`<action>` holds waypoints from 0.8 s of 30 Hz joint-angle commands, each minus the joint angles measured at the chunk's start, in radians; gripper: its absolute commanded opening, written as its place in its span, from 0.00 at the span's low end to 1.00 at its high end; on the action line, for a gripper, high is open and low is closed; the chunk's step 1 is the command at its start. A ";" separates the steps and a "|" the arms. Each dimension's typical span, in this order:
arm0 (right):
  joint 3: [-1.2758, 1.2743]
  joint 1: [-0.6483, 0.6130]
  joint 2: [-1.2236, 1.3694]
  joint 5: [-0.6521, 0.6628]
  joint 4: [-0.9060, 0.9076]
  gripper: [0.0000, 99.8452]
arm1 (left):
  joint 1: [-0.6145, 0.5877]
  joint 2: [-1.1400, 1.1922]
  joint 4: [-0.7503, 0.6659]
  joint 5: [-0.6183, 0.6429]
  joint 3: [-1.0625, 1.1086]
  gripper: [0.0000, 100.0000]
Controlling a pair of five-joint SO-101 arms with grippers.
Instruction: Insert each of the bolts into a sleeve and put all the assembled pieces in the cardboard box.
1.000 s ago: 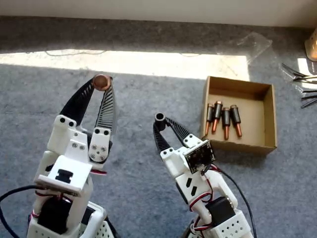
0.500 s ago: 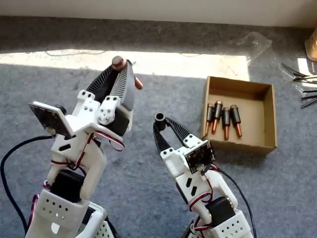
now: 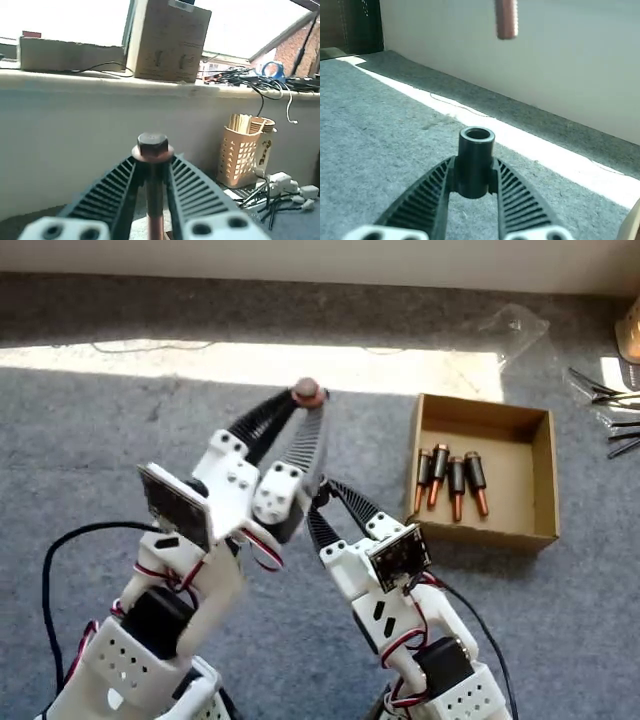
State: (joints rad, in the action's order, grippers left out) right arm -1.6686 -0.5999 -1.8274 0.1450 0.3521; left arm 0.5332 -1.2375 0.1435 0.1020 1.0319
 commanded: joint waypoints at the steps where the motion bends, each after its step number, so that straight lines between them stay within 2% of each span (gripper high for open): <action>1: -0.113 -0.007 -0.010 0.003 -0.033 0.01 | 0.102 -0.007 0.023 -0.130 -0.058 0.01; 7: -0.111 -0.007 -0.010 0.003 -0.033 0.01 | 0.094 -0.007 0.069 -0.137 -0.062 0.01; 10: -0.110 -0.007 -0.010 0.006 -0.031 0.01 | 0.035 -0.007 0.080 -0.130 -0.077 0.01; 12: -0.110 -0.007 -0.010 0.006 -0.031 0.01 | -0.012 -0.002 0.135 -0.124 -0.113 0.01; 15: -0.110 -0.007 -0.010 0.006 -0.031 0.01 | -0.041 0.004 0.262 -0.008 -0.191 0.01; 17: -0.110 -0.007 -0.010 0.006 -0.030 0.01 | -0.041 0.004 0.310 0.028 -0.229 0.01; 21: -0.110 -0.007 -0.010 0.006 -0.030 0.01 | -0.041 0.004 0.322 0.043 -0.236 0.01; 24: -0.110 -0.007 -0.010 0.006 -0.028 0.01 | -0.041 0.004 0.319 0.121 -0.205 0.01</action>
State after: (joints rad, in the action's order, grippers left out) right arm -1.6686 -0.5999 -1.8274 0.1450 0.3521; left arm 0.5040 -1.2375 0.4641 0.1680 0.8554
